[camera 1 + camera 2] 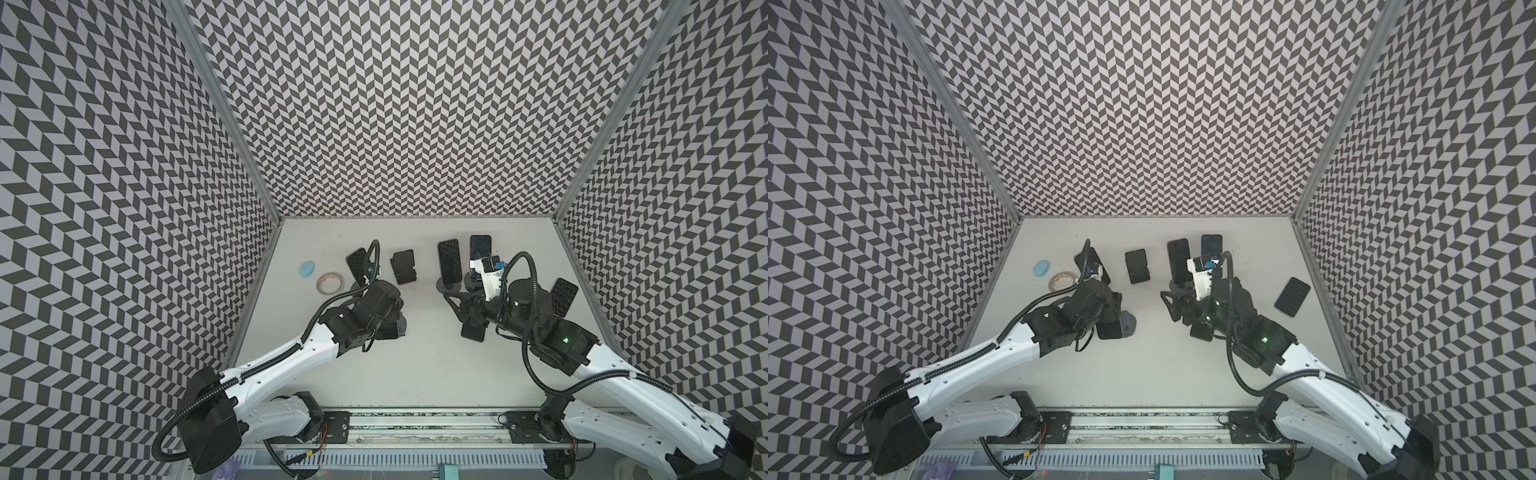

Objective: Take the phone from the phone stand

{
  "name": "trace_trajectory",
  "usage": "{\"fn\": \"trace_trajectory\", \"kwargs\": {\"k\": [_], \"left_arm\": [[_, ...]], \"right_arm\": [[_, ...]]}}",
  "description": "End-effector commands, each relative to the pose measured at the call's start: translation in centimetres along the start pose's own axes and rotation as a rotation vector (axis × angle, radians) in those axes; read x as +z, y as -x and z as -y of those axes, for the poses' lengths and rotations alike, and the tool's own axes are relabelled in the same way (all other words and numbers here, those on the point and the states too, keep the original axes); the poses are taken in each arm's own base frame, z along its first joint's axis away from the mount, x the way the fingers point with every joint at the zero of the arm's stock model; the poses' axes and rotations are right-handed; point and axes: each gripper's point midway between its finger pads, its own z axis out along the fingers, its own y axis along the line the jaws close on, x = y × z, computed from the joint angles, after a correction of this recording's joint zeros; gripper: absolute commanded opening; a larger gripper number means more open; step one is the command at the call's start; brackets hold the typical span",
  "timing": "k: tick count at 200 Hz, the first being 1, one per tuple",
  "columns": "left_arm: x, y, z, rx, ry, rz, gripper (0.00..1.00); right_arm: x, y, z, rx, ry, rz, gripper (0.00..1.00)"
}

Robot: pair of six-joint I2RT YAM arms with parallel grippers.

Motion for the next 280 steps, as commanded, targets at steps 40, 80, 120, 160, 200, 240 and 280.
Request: {"fn": "trace_trajectory", "kwargs": {"k": [40,80,120,160,200,240,280], "left_arm": [[-0.9,1.8,-1.0,-0.038,-0.021,0.052,0.38],[-0.9,1.3,-2.1,-0.031,-0.007,0.040,0.38],[-0.6,0.5,-3.1,-0.036,-0.004,0.023,0.38],[-0.3,0.1,-3.9,-0.022,0.019,0.002,0.38],[0.1,-0.2,-4.6,-0.013,0.038,-0.011,0.38],[0.5,-0.4,-5.2,-0.003,0.054,-0.026,0.38],[0.7,-0.5,-6.0,0.010,0.072,-0.041,0.38]], "right_arm": [[-0.3,1.4,-1.3,0.010,0.053,0.040,0.78],[0.2,0.8,-1.3,0.008,0.053,0.014,0.78],[0.4,0.3,-1.9,0.003,0.068,-0.011,0.77],[-0.2,1.0,-2.2,-0.007,0.073,0.021,0.77],[-1.1,1.6,-2.2,-0.024,0.070,0.047,0.77],[-1.2,1.6,-2.4,-0.035,0.078,0.054,0.76],[-1.3,1.7,-2.6,-0.027,0.096,0.061,0.76]]}}
